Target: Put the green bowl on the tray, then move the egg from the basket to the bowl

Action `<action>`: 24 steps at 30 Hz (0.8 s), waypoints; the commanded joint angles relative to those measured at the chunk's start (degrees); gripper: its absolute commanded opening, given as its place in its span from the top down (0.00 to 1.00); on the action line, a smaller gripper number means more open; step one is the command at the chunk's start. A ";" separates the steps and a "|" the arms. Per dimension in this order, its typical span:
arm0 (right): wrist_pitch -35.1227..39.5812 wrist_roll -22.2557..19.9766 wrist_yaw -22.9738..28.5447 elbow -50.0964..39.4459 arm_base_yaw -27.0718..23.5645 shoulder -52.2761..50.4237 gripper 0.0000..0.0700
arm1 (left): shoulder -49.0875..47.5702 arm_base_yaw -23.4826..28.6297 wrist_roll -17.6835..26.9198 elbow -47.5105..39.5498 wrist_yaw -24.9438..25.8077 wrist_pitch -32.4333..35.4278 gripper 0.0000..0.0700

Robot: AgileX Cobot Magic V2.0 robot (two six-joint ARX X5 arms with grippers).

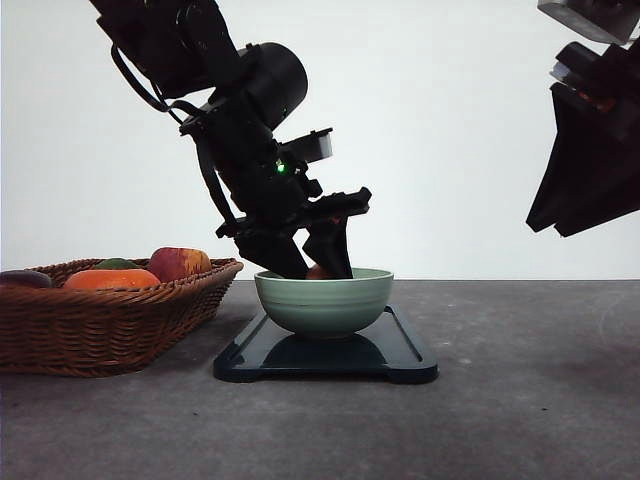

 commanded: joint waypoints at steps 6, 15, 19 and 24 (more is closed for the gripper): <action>0.21 0.59 0.01 0.15 0.24 0.31 0.72 | 3.20 -0.52 0.39 1.40 0.07 0.22 0.73; 0.13 0.59 0.01 0.15 0.24 0.31 0.72 | 3.09 -0.69 0.39 1.40 0.09 0.09 0.56; 0.13 0.59 0.01 0.15 0.24 0.31 0.72 | 2.73 -0.79 0.39 1.44 0.09 -0.59 0.54; 0.13 0.59 0.01 0.15 0.24 0.31 0.72 | 1.86 -0.79 0.37 2.33 0.09 -1.60 0.54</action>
